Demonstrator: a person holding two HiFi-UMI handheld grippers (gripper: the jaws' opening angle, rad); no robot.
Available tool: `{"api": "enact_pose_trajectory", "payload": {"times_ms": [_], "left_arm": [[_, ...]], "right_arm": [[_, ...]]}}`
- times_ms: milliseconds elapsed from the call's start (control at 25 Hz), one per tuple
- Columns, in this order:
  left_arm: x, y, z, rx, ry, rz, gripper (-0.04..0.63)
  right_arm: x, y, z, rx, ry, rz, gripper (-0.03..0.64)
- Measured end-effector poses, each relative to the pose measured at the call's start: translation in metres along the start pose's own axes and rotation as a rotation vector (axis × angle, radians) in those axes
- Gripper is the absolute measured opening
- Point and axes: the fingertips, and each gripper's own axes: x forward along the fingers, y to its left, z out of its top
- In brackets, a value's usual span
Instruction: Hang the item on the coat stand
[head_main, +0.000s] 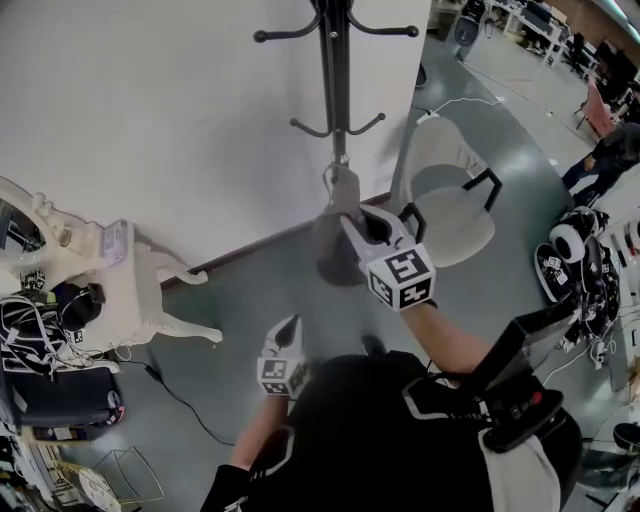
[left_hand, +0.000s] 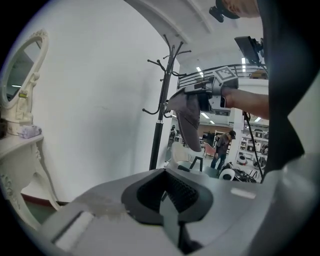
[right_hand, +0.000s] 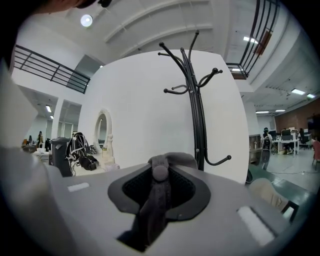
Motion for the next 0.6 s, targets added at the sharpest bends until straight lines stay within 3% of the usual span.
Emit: {"api": "enact_pose_trajectory", "payload": {"times_ms": [280,600], "left_arm": [[-0.002,0.022,-0.021,-0.036,0.039,0.017,0.021],[0.001,0.038,-0.013,-0.043,0.019,0.034,0.021]], "right_arm": [[0.013,-0.017,-0.026,0.049,0.038,-0.076,0.084],[0.028,-0.035,-0.050,0.062,0.077,-0.134,0.084]]}}
